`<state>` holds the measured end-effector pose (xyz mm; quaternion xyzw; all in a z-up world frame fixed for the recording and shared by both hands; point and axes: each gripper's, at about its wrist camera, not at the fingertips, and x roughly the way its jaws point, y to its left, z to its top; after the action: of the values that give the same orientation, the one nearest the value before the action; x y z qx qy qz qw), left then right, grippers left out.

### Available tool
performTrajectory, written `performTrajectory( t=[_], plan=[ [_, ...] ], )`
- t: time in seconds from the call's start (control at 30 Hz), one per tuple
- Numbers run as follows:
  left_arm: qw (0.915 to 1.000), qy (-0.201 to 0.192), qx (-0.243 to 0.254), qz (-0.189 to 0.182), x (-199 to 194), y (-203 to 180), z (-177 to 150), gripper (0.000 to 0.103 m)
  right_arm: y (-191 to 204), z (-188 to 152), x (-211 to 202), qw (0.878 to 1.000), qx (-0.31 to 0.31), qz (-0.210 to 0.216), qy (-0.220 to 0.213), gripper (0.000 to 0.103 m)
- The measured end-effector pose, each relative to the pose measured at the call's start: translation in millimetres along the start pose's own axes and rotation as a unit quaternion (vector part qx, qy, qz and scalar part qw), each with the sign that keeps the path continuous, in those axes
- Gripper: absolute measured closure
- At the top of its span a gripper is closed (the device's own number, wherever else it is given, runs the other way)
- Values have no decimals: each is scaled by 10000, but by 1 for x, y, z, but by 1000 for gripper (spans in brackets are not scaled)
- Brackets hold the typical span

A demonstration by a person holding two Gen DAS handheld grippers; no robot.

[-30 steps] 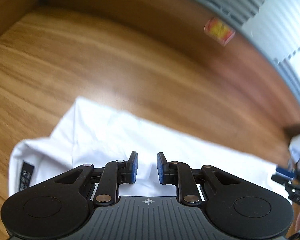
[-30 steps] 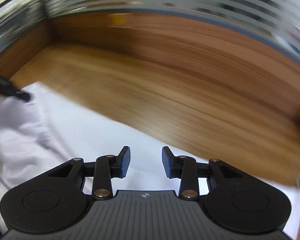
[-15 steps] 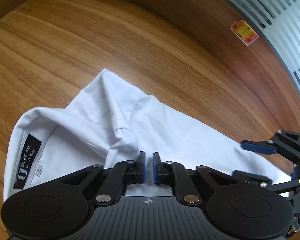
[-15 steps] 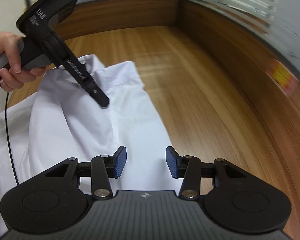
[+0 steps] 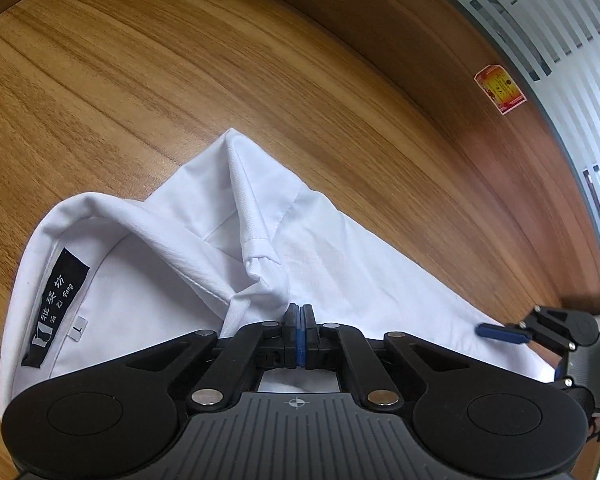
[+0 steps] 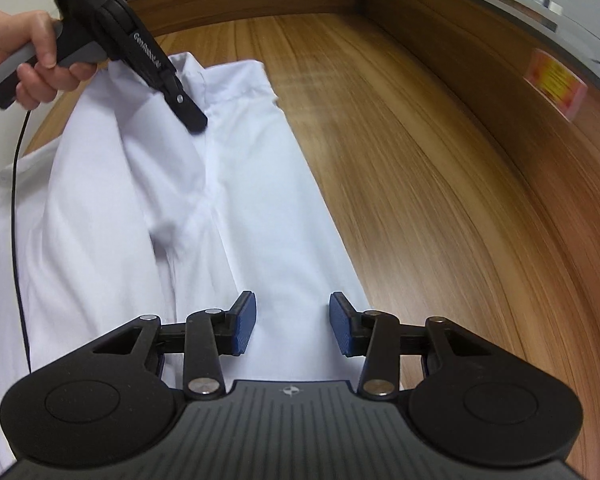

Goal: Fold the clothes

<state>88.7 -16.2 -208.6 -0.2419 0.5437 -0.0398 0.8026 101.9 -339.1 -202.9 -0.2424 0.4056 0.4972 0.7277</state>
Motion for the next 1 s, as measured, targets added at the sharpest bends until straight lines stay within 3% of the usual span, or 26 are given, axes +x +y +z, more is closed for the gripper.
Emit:
performTrajectory(
  t=[0.43,0.7,0.83,1.0],
  plan=[
    [9995,144,93,259,0,-7,11,99,-17,-100,-70,9987,206,-350,294,56],
    [9982,170,144,549,0,-17,13,99,-37,-165,-117,9945,665,-656,467,48],
    [9975,183,147,667,1,-21,13,99,-40,-182,-131,9878,1084,-943,605,40],
    [9973,196,-1,708,1,-22,15,99,-44,-203,-148,9754,1604,-1298,775,39]
  ],
)
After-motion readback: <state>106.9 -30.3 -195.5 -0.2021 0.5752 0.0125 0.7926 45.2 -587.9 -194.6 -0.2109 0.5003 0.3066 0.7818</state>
